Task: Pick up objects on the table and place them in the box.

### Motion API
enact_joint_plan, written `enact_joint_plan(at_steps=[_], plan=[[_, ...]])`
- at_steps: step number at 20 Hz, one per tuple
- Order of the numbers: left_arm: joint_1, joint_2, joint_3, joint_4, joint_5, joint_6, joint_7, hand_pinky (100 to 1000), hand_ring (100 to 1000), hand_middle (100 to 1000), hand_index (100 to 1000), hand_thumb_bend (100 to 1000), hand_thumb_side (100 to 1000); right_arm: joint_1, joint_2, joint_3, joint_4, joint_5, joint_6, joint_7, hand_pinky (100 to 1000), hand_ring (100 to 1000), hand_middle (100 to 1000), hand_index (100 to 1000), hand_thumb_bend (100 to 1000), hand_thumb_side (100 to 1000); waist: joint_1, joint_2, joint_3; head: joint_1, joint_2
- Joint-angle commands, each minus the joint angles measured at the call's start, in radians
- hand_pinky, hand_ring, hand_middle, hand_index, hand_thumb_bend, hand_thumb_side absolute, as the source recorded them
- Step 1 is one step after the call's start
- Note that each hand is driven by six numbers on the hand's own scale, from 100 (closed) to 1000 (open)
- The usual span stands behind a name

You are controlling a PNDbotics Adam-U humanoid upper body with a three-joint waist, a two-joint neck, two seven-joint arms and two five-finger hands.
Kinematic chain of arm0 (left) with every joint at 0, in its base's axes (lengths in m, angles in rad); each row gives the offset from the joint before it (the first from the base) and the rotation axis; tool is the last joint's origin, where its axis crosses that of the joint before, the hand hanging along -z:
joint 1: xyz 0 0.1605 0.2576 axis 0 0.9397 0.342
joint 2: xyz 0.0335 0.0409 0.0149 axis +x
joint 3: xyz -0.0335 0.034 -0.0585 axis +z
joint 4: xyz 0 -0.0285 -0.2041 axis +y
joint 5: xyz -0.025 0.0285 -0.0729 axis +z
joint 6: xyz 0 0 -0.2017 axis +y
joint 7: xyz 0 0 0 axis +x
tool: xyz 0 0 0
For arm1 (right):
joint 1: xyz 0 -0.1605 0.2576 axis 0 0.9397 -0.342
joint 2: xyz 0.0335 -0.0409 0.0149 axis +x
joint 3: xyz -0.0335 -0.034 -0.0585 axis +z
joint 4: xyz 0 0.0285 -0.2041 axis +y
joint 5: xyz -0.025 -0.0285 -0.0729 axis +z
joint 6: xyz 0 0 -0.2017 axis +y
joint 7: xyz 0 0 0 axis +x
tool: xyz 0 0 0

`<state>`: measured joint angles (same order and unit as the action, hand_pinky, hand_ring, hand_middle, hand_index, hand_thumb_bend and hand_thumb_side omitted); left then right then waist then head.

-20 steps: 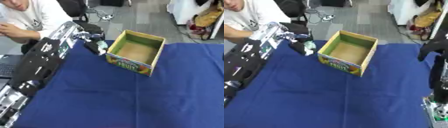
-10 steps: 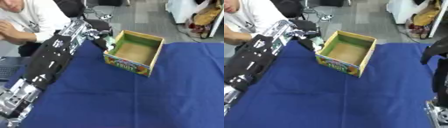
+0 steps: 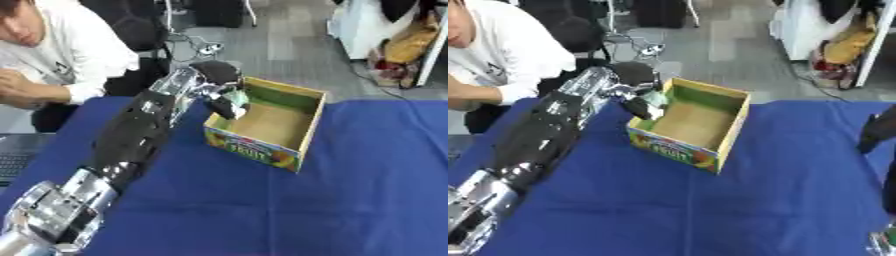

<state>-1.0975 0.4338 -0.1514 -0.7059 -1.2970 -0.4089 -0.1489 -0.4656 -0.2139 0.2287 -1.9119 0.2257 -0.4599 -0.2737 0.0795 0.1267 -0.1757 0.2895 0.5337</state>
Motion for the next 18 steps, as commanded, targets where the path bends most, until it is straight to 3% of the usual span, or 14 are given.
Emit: enact_joint_plan(at_steps=[1, 5, 6, 7, 8, 9, 10, 14, 18], plan=[[-0.034, 0.004, 0.042, 0.055, -0.072, 0.004, 0.113, 100, 100, 193, 347, 100, 687, -0.025, 0.005, 0.001, -0.027, -0.006, 0.000, 0.005, 178, 269, 361, 451, 100, 869, -0.001, -0.007, -0.006, 0.025, -0.022], [-0.040, -0.003, 0.068, 0.106, -0.143, 0.019, 0.215, 100, 100, 197, 351, 100, 688, -0.029, 0.007, 0.001, -0.031, -0.010, 0.002, 0.008, 177, 268, 360, 450, 100, 870, 0.002, 0.002, -0.014, 0.034, -0.021], [-0.041, -0.004, 0.073, 0.113, -0.155, 0.026, 0.238, 100, 100, 340, 459, 100, 689, -0.029, 0.007, 0.001, -0.031, -0.011, 0.002, 0.008, 176, 267, 360, 450, 100, 870, 0.002, 0.003, -0.014, 0.036, -0.021], [-0.040, -0.004, 0.075, 0.116, -0.168, 0.030, 0.259, 454, 522, 625, 720, 100, 898, -0.029, 0.007, 0.001, -0.032, -0.012, 0.002, 0.009, 176, 267, 360, 450, 100, 870, 0.003, 0.004, -0.015, 0.036, -0.021], [-0.037, -0.004, 0.075, 0.125, -0.181, 0.032, 0.265, 1000, 956, 955, 977, 184, 1000, -0.029, 0.007, 0.001, -0.032, -0.012, 0.003, 0.009, 176, 267, 360, 450, 100, 870, 0.003, 0.005, -0.014, 0.036, -0.021], [-0.035, -0.006, 0.077, 0.131, -0.189, 0.030, 0.265, 768, 776, 798, 852, 100, 1000, -0.029, 0.007, 0.001, -0.033, -0.013, 0.003, 0.009, 176, 267, 360, 450, 100, 870, 0.003, 0.005, -0.013, 0.035, -0.020], [-0.034, -0.007, 0.079, 0.133, -0.192, 0.025, 0.265, 1000, 1000, 1000, 1000, 345, 1000, -0.029, 0.007, 0.001, -0.033, -0.013, 0.003, 0.009, 175, 266, 359, 450, 100, 871, 0.003, 0.006, -0.012, 0.035, -0.019], [-0.030, -0.004, 0.083, 0.123, -0.165, -0.001, 0.260, 1000, 1000, 1000, 1000, 402, 1000, -0.026, 0.004, 0.000, -0.031, -0.014, 0.004, 0.010, 175, 266, 359, 450, 100, 872, 0.002, 0.005, -0.006, 0.034, -0.014], [-0.002, 0.015, 0.086, 0.061, -0.103, -0.014, 0.299, 1000, 1000, 1000, 1000, 347, 1000, -0.024, 0.000, -0.005, -0.029, -0.010, 0.004, 0.007, 175, 266, 359, 450, 100, 873, 0.001, 0.003, 0.005, 0.026, -0.009]])
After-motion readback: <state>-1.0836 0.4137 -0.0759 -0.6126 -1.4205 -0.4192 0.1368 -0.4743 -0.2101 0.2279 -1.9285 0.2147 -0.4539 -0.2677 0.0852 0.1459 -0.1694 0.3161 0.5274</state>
